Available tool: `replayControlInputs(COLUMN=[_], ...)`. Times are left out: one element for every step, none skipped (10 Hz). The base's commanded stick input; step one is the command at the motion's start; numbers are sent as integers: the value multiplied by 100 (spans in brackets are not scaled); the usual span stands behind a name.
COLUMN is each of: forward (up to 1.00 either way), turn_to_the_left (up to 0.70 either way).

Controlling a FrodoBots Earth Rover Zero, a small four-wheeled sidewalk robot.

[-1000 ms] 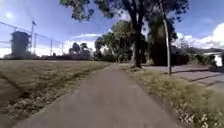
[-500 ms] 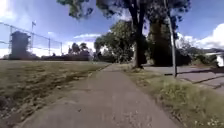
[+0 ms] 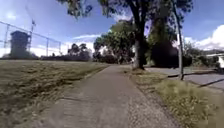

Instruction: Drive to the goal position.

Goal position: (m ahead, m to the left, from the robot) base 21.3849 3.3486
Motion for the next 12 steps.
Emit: replayControlInputs(forward=[100, 100, 100, 100, 100, 100, 100, 100, 100, 100, 100, 100], turn_to_the_left=[0, 0, 0, 0, 0, 0, 0, 0, 0, 0, 0, 0])
